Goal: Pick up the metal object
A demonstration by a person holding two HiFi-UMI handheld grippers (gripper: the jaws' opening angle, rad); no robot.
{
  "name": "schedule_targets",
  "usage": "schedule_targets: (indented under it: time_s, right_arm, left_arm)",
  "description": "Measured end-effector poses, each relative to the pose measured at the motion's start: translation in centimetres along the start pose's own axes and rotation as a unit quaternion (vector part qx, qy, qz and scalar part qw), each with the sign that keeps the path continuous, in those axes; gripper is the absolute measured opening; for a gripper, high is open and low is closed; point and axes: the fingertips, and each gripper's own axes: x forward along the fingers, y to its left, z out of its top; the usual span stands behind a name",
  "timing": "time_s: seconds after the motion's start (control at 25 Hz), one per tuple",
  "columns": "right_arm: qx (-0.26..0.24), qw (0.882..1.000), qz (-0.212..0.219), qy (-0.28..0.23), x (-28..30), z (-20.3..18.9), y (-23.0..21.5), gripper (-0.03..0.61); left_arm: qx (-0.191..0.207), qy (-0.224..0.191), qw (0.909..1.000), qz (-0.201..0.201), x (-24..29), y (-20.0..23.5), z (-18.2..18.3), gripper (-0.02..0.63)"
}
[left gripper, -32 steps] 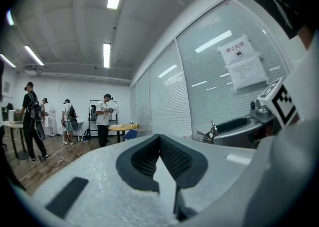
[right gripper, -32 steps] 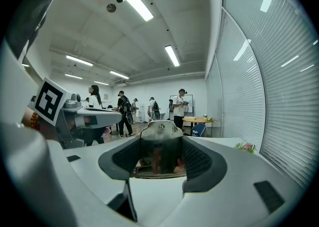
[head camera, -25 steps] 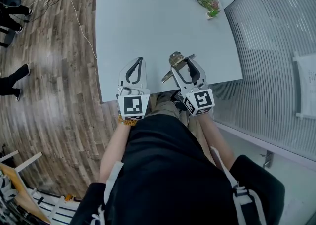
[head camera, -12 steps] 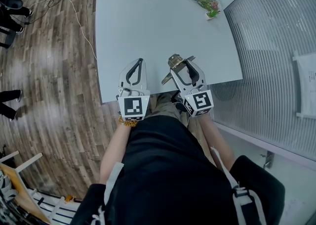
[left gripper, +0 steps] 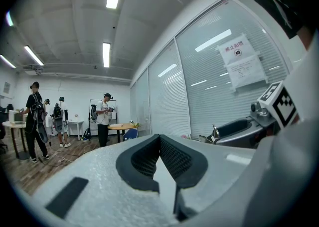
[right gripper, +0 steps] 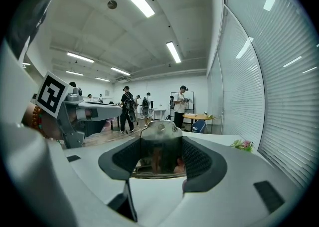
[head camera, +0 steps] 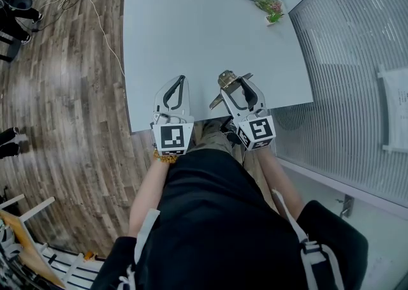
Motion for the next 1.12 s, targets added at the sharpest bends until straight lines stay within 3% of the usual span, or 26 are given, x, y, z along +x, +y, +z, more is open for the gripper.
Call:
schedule_targets:
  time_s: [1.12]
  right_arm:
    - [-0.022,0.998,-0.011,0.053,0.5,-2.5,-0.5,0.259]
  left_arm:
    - [-0.013,0.018,0.9998,0.0,0.0,0.9,-1.2,0.005]
